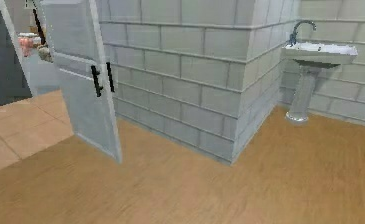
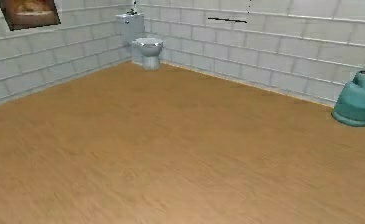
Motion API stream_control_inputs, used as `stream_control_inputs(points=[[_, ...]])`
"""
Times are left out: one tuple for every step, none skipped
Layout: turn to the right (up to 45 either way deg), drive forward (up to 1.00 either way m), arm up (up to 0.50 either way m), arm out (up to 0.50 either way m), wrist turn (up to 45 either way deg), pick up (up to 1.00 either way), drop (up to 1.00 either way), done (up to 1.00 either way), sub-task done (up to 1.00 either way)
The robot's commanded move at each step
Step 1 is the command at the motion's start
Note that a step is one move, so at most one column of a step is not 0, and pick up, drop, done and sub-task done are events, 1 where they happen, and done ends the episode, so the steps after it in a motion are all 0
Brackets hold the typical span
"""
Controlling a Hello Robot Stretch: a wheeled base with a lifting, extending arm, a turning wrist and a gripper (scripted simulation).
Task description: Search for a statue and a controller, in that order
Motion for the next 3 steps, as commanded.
stream_control_inputs(points=[[-39.0, 0.0, 0.0, 0.0, 0.0, 0.0, 0.0, 0.0, 0.0], [0.0, 1.0, 0.0, 0.0, 0.0, 0.0, 0.0, 0.0, 0.0], [-3.0, 0.0, 0.0, 0.0, 0.0, 0.0, 0.0, 0.0, 0.0]])
